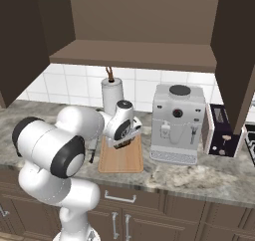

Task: Pick the bread, place it on the cutting board, pick the jam, place it on the counter, and close the cabinet.

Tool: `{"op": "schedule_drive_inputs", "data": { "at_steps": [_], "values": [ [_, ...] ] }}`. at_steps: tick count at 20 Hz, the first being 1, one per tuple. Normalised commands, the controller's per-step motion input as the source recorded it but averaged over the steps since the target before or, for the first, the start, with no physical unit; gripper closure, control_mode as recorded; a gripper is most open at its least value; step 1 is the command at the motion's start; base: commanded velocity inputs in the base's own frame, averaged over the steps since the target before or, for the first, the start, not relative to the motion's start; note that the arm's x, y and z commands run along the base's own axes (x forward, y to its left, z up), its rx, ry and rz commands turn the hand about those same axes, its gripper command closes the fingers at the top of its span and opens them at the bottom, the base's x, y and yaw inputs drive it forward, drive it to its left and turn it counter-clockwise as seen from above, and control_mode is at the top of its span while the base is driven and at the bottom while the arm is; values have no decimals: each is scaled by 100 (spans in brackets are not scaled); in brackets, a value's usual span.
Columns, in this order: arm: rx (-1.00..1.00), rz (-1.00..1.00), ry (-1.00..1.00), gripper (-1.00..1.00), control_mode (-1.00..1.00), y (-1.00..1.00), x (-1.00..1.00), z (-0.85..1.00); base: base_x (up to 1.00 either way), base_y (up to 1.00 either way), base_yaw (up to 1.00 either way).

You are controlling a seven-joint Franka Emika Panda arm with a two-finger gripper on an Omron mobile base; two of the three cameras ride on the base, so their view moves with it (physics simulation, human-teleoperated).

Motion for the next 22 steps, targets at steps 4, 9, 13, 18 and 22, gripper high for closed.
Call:
{"op": "schedule_drive_inputs", "data": {
  "at_steps": [4,9,13,18,22],
  "values": [
    [0,0,0,-100,-100,0,0,0,0,0,0],
    [0,0,-1,-100,-100,0,0,6,0,0,0],
    [0,0,-7,-100,-100,-1,-1,11,0,0,0],
    [0,0,-6,-100,-100,0,-2,11,0,0,0],
    [0,0,-3,-100,-100,0,-3,4,0,0,0]
  ]
}}
